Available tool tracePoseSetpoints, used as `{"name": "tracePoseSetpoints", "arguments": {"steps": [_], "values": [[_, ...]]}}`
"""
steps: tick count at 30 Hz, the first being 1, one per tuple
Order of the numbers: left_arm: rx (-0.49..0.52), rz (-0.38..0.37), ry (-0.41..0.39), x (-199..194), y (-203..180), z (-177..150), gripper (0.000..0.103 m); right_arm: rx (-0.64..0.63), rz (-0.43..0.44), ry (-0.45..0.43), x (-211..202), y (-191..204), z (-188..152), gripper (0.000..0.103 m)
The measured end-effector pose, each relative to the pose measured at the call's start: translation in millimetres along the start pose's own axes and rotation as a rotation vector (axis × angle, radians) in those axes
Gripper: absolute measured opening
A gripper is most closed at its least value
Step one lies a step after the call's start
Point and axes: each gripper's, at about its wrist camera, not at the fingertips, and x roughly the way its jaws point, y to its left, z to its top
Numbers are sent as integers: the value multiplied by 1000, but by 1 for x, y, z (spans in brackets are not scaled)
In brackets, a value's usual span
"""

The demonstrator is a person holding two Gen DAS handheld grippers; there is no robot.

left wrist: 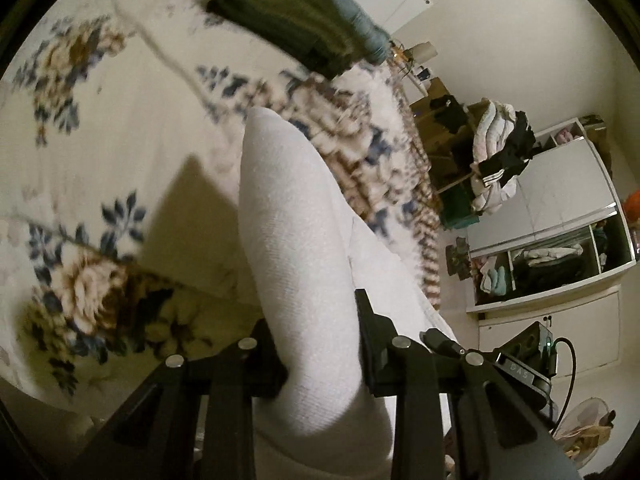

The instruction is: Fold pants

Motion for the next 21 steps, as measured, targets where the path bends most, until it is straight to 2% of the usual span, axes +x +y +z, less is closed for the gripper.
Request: {"name": "tracePoseSetpoints", "arguments": {"steps": [3,5,7,11,17,20,21], "values": [[17,-9,-18,-7,-18,28,26,-33,12,-15,-19,24,17,29],[30,-20,-40,-9,-33,59,26,-54,19,-32,-24,49,35,29],[38,-34,-63,-10,-41,88,26,-69,32,-57,-24,78,58,29],[44,-65,-109,-8,-53,164,26,-97,77,-123,-14,143,115,29],[111,-100,-171,16,-64,331,26,-130,149,-242,39,250,219,29],[138,-101,-186,27,-64,398,26,-118,192,-263,82,290,271,29],[146,-96,-193,34,-60,430,26,-119,203,-268,100,305,291,29]]}}
